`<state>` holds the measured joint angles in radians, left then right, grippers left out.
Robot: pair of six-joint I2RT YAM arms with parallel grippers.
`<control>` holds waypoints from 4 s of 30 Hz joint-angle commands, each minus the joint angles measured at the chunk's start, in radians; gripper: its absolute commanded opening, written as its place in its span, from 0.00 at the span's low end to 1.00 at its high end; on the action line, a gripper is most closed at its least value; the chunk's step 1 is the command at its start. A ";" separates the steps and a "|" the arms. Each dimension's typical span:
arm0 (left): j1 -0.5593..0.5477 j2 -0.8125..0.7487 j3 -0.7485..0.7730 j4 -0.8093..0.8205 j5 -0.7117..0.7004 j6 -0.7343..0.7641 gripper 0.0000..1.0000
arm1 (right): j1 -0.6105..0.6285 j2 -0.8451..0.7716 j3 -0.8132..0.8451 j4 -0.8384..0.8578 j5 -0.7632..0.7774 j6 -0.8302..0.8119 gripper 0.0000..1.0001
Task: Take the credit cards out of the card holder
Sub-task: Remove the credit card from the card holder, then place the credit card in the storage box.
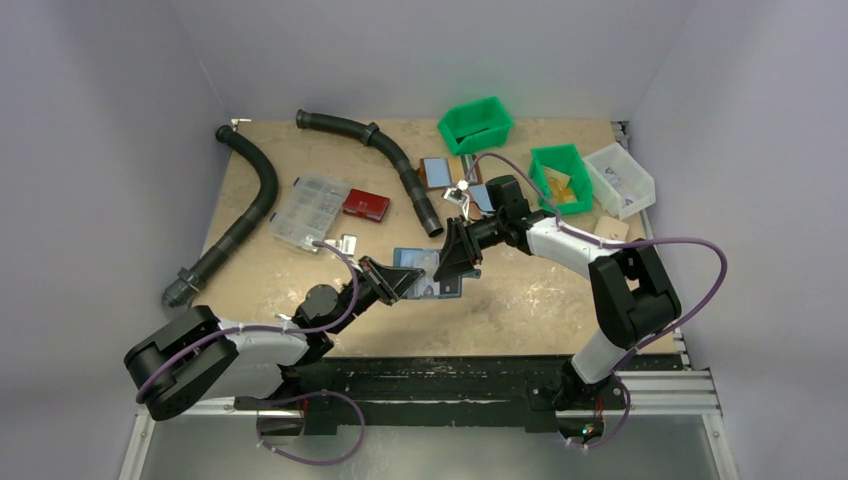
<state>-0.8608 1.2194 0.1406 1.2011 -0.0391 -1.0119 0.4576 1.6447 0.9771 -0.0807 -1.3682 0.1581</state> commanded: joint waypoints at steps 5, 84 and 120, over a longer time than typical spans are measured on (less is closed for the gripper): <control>-0.010 0.008 0.028 0.132 -0.003 -0.011 0.00 | -0.004 -0.010 0.000 0.033 -0.032 -0.002 0.44; 0.191 -0.073 0.156 -0.962 -0.151 0.107 0.10 | -0.410 -0.101 0.407 -0.660 0.337 -0.686 0.00; 0.209 -0.225 0.381 -1.290 -0.189 0.289 0.70 | -0.859 -0.034 0.527 -0.351 0.875 -0.307 0.00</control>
<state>-0.6571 0.9874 0.4850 -0.1276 -0.2390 -0.7376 -0.3931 1.6424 1.5318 -0.5537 -0.6178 -0.2302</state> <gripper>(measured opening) 0.702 0.027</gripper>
